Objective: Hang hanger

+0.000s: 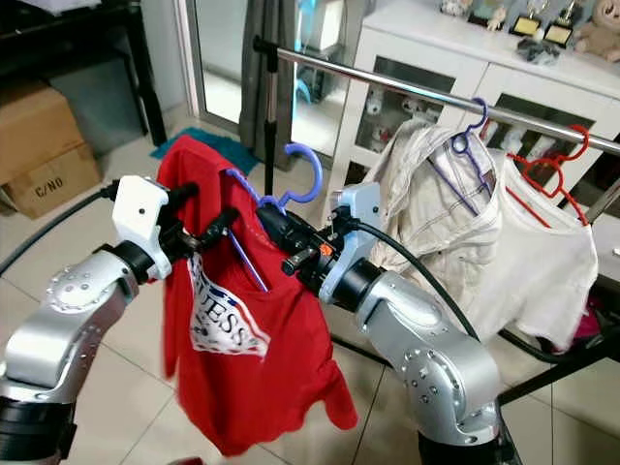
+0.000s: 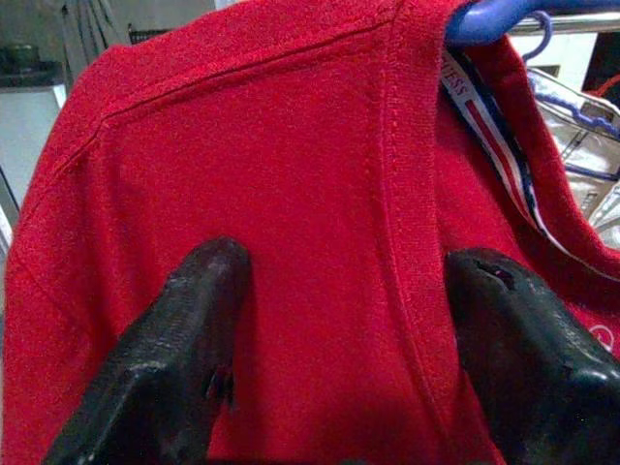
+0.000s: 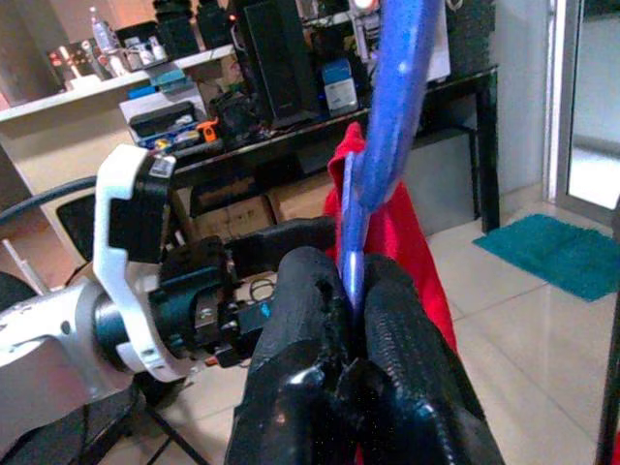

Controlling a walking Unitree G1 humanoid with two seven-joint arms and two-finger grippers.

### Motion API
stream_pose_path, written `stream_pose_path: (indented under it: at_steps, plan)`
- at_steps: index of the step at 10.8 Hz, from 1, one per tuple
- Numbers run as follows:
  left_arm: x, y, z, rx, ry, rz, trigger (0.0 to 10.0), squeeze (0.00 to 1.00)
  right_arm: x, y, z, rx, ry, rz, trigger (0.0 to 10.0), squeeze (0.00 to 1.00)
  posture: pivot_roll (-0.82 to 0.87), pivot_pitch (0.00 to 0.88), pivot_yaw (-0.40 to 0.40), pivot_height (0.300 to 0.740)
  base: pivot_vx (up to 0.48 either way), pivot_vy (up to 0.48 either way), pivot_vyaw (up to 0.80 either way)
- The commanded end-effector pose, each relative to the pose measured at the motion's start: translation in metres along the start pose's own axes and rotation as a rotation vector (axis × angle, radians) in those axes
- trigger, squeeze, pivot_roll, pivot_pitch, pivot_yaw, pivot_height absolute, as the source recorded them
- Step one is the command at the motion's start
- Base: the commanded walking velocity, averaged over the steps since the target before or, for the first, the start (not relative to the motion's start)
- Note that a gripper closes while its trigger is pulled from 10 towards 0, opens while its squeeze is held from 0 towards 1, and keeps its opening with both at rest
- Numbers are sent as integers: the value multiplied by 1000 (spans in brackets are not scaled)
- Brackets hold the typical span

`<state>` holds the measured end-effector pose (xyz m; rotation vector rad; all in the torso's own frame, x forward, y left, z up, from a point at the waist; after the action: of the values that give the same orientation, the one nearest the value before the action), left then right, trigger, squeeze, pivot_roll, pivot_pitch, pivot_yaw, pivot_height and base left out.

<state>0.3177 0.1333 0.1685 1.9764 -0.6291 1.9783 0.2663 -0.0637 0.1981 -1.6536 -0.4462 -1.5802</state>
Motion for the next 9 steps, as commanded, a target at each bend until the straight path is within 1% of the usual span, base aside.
stream_pose_path:
  at_steps: [1, 5, 9]
  plan:
    - [5, -2, 5, 4, 15, 24, 0, 0, 12, -4, -3, 31, 57, -14, 0, 0, -29, 0, -94, 740, 0, 0, 0]
    - [7, 0, 8, -18, 44, 28, 0, 0, 12, -2, -5, 19, 66, -2, 0, 0, -29, 0, -93, 740, 0, 0, 0]
    - [4, 3, 8, -33, 42, 26, 0, 0, 10, 1, -4, 8, 53, -6, 0, 0, -27, 0, -100, 740, 0, 0, 0]
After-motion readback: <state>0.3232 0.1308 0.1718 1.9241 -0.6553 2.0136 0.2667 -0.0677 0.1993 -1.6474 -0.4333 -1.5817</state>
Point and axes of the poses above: a point about 5 cm out from each wrist's last joint towards the gripper, its own z axis pointing out of the wrist towards the gripper, its own x axis along the axis of the wrist's last joint, y = z × x, the point moved 3 cm from there along z, pointing out of the wrist towards the gripper, and after that the axes turned 2 degrees about -z, right-handed, at the moved point
